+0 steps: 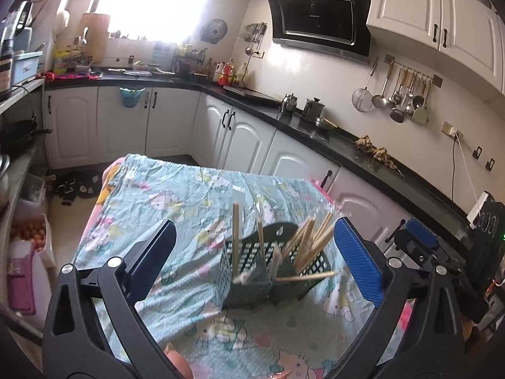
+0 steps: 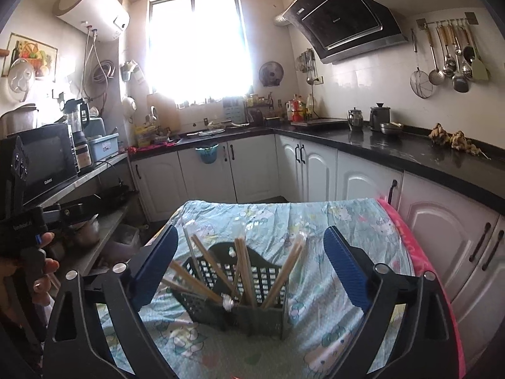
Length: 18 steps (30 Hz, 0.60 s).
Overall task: Organize utensils
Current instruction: 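Pull both open tools back from the caddy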
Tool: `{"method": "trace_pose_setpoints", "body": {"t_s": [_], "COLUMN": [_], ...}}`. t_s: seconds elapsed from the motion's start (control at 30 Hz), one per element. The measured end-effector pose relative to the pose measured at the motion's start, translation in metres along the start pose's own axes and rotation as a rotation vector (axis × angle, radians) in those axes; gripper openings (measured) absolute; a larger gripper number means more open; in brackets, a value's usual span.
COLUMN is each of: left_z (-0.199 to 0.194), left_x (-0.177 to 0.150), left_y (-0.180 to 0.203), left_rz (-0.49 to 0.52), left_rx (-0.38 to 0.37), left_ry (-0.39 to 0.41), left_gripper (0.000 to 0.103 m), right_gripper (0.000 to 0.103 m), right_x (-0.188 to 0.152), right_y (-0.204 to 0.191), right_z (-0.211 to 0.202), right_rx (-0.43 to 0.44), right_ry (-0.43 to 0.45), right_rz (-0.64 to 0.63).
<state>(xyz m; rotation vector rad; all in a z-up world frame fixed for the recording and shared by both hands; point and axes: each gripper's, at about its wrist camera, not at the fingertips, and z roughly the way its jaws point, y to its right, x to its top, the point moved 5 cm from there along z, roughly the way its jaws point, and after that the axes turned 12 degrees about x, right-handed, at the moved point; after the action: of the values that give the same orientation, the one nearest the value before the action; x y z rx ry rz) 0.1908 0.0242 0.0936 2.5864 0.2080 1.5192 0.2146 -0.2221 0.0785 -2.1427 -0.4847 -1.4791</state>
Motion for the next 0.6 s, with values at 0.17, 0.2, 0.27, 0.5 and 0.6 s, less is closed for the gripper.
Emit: {"method": "trace_pose_setpoints", "body": {"t_s": [0.17,0.2,0.27,0.5,0.6], "left_z": [-0.003,-0.003,-0.004,0.000,0.001], "left_x": [-0.027,-0.034,-0.043,-0.081,-0.098], "left_y": [0.001,0.001,0.000,-0.007,-0.013], "left_rz": [0.018,0.023,0.029,0.034,0.035], "left_rx": [0.021,0.033,0.042,0.076,0.108], "left_ry": [-0.029,-0.035,-0.047,-0.091,-0.091], "left_gripper": [0.092,0.092,0.092,0.092,0.092], "right_gripper": [0.096,0.096,0.096,0.096,0.096], "right_x": [-0.017,-0.021,-0.029,-0.069,-0.087], "right_y": [-0.008,-0.010,-0.013,-0.023,-0.024], "right_z": [-0.013,-0.014,-0.015,-0.016,-0.017], "right_rx": [-0.016,-0.018,-0.021,-0.047,-0.068], "right_ry": [-0.012,-0.016,-0.027,-0.096,-0.107], "right_rz": [-0.016,-0.019,-0.022,-0.057,-0.081]}}
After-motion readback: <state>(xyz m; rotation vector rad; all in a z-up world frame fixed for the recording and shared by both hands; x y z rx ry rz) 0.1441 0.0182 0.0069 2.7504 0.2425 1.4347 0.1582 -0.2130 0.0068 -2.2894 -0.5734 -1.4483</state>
